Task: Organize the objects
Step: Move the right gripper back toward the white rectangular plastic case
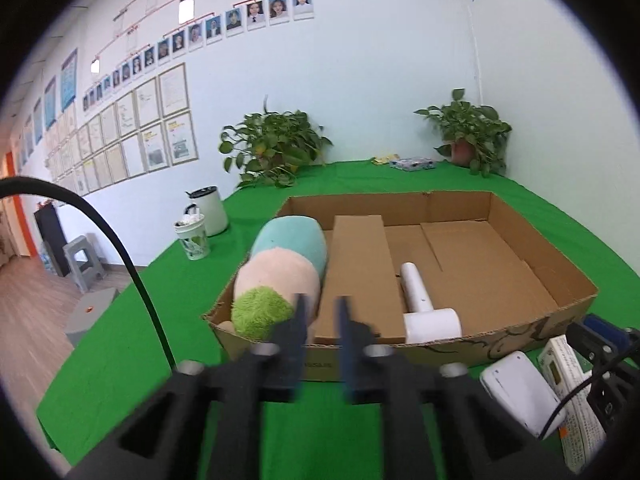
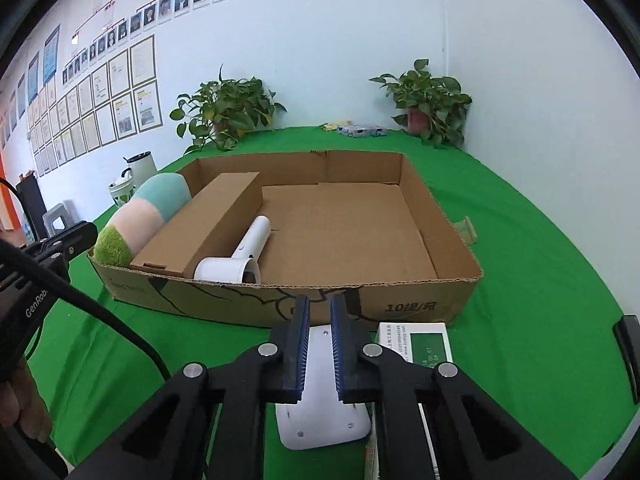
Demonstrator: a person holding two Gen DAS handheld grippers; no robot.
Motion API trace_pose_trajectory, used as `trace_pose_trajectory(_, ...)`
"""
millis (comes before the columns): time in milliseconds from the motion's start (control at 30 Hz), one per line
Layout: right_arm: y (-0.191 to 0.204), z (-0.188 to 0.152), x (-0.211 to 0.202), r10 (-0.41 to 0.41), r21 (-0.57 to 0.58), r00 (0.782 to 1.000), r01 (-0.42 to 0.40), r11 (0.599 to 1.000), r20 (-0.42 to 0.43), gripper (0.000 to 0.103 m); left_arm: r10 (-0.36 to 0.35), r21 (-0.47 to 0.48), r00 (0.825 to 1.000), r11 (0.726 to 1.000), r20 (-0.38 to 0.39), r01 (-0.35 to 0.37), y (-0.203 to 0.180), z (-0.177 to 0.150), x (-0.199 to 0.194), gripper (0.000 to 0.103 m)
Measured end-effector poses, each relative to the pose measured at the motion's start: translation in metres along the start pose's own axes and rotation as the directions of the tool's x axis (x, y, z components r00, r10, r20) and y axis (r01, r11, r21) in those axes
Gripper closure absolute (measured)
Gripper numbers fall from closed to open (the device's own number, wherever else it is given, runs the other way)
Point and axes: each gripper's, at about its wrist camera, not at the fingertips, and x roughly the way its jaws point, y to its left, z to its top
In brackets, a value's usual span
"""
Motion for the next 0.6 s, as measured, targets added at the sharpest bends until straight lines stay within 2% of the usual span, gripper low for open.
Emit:
trace_pose_trajectory(33, 0.000, 0.000, 0.000, -0.011, -0.004, 1.000, 0.011, 1.000, 0.001, 0.079, 0.006, -0.011, 1.000, 1.000, 0.014, -0.005, 0.002, 0.000, 0.000, 0.017)
trace_pose_trajectory(67, -0.001, 0.000, -0.001, -0.015, -0.002, 1.000, 0.016, 1.000, 0.003, 0.054, 0.013, -0.027, 0.999, 1.000, 0.037, -0.012, 0.004, 0.000, -0.003, 0.008)
trace_pose_trajectory(100, -0.002, 0.000, -0.002, -0.013, 0.004, 1.000, 0.013, 1.000, 0.010, 0.032, 0.016, -0.045, 0.998, 0.999, 0.062, -0.014, 0.007, -0.001, -0.006, 0.008)
trace_pose_trajectory(233, -0.005, 0.000, -0.003, -0.004, 0.002, 1.000, 0.004, 1.000, 0.023, 0.015, -0.014, -0.041, 0.998, 0.999, 0.061, 0.017, 0.007, -0.001, -0.005, 0.008)
trace_pose_trajectory(300, -0.005, 0.001, -0.002, 0.031, 0.005, 0.999, -0.031, 0.999, 0.030, 0.004, -0.043, -0.040, 0.997, 0.998, 0.060, 0.046, 0.007, -0.005, -0.002, 0.008)
trace_pose_trajectory(467, 0.002, -0.001, -0.003, 0.034, -0.048, 0.997, -0.031, 0.998, 0.063, 0.001, -0.066, -0.043, 0.997, 0.997, 0.049, 0.069, 0.008, -0.010, 0.003, 0.008)
trace_pose_trajectory(600, -0.001, -0.002, 0.000, 0.095, -0.034, 0.994, -0.093, 0.995, 0.053, 0.001, -0.110, -0.066, 0.993, 0.991, 0.035, 0.112, 0.010, -0.013, 0.006, 0.008)
